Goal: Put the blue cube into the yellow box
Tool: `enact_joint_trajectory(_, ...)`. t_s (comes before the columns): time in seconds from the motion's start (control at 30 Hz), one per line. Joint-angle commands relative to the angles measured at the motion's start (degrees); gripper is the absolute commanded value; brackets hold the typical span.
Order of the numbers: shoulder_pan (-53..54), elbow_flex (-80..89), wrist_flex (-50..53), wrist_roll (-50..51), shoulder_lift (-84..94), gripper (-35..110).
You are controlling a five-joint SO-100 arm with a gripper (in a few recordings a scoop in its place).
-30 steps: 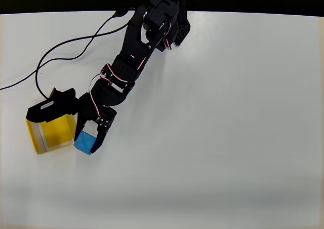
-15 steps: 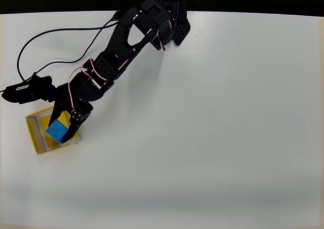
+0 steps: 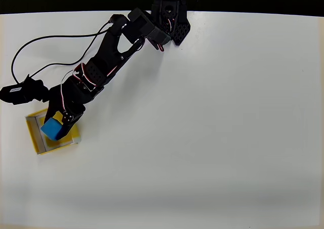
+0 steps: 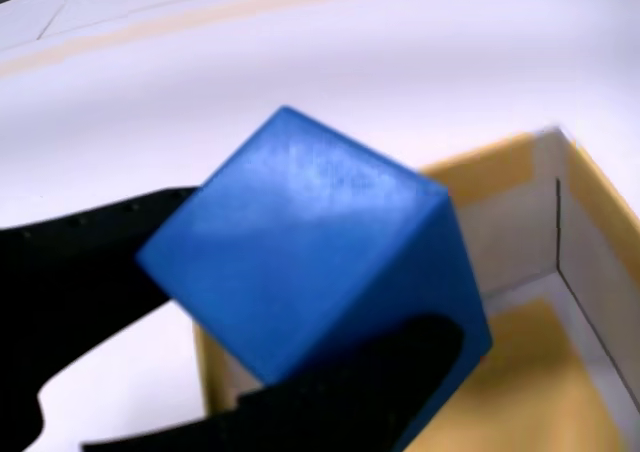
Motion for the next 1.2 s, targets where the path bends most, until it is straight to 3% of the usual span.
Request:
enact_joint_trajectory(0.0, 1.76, -6.24, -1.76, -1.32, 2.90, 17)
enact_joint_trajectory(0.2, 3.08, -5.36, -2.81, -2.11, 1.32, 18)
enact_joint_trajectory(0.37, 3.60, -4.57, -5.36, -2.46, 0.09, 31)
enact_joint_trajectory(0.53, 3.87, -3.08, -7.21, -3.43, -0.18, 35)
enact_joint_trajectory(0.83, 1.76, 2.29, -7.47, -3.96, 10.11, 28)
enact_joint_trajectory(1.17, -7.12, 13.54, 3.34, -1.85, 35.86, 17)
